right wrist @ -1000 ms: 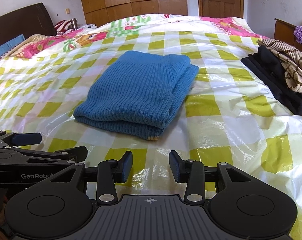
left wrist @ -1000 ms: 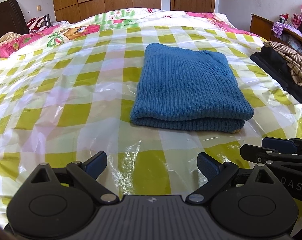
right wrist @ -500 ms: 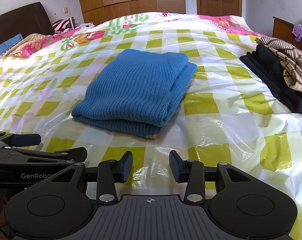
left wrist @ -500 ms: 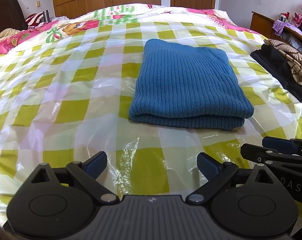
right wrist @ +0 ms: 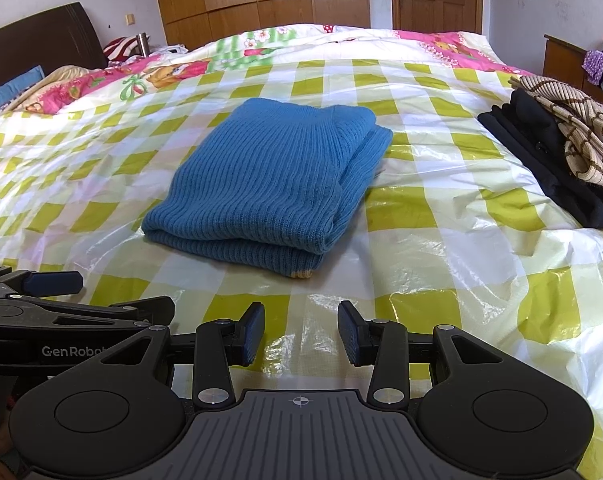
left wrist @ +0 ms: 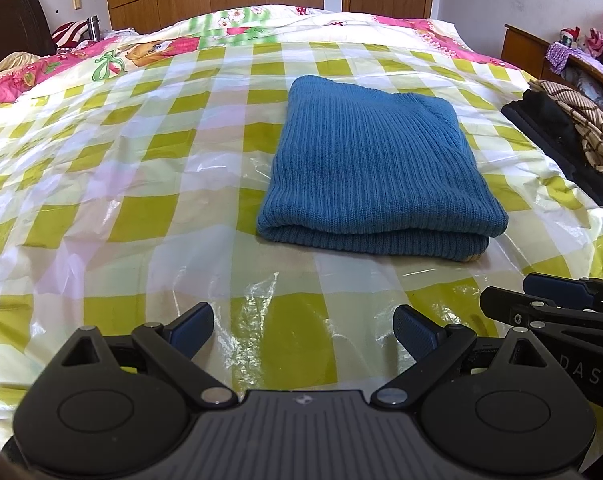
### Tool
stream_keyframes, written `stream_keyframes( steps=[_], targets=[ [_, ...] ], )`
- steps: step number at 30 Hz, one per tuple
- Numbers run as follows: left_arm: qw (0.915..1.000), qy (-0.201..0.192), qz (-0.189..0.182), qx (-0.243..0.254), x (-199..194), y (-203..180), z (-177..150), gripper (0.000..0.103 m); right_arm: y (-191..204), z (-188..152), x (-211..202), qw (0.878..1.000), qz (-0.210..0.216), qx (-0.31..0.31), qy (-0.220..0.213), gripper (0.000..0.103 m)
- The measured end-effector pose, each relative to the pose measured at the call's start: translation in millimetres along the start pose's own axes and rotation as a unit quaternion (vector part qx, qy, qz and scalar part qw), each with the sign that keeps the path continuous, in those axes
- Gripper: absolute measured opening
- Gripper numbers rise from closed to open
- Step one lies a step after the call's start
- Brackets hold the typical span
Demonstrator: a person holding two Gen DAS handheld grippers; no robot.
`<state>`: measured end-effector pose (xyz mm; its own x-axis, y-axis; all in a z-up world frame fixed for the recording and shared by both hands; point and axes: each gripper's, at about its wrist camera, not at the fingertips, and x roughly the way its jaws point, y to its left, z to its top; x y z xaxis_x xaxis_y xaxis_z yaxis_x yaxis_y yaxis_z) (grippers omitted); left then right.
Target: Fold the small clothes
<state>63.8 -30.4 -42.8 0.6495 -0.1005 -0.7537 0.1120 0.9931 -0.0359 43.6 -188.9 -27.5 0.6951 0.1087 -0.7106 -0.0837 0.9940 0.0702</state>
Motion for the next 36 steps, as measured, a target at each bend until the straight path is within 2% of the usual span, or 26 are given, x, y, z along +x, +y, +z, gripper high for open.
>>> stream_keyframes(
  steps=[36],
  targets=[
    [0.9999,-0.008,0.005,0.004,-1.1,-1.0,-0.8,0.103,-0.9,-0.5,1.8,1.000,-0.001,0.000,0.001,0.040]
  ],
)
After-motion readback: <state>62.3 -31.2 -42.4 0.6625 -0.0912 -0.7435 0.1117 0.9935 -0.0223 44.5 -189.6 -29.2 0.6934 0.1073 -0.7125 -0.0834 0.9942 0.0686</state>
